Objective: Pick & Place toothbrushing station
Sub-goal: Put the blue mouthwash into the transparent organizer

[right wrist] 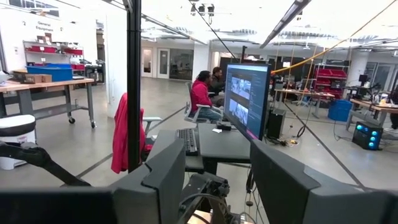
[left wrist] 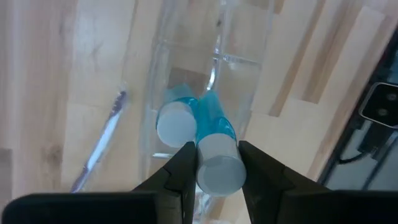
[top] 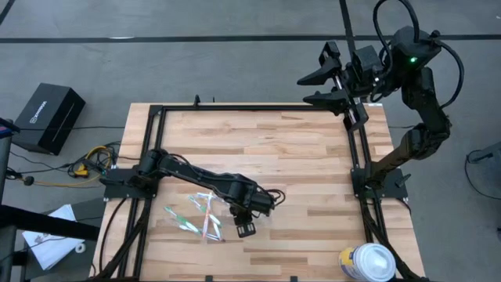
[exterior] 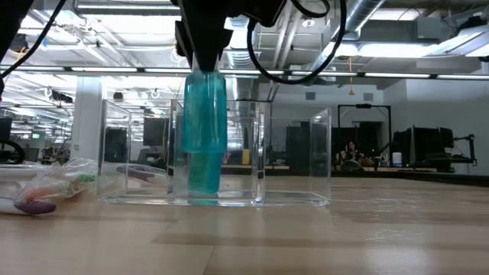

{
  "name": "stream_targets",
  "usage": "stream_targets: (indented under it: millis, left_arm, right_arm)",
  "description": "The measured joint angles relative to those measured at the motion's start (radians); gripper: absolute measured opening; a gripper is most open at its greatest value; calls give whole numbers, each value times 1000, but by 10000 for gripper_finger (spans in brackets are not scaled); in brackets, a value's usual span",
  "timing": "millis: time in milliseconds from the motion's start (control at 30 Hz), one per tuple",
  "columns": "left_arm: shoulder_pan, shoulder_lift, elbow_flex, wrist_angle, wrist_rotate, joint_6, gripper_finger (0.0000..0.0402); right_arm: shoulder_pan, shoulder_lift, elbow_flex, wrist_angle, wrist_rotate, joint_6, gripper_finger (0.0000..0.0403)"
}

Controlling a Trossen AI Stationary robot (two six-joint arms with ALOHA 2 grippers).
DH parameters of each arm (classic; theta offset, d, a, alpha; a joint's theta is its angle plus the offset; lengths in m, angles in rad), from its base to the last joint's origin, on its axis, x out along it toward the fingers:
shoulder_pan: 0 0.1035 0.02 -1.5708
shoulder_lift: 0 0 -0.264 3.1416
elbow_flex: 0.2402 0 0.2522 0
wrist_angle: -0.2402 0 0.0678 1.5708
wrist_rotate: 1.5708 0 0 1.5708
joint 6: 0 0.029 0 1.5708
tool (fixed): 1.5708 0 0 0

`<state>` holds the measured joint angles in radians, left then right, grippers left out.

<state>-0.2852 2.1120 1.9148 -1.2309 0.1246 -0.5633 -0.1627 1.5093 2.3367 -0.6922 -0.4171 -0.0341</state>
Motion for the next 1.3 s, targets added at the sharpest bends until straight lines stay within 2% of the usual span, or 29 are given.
stream_targets:
  millis: [633,900,1300]
  left_arm:
    - [12,0,-1,2,-22,8,88]
    - [6,-11,-70,41,10,5,88]
    - [6,-6,-75,51,6,5,88]
  right_arm:
    - [0,0,0,5,0,-3,172]
    - [19,0,0,5,-1,-3,169]
    - [40,0,0,5,-1,-19,169]
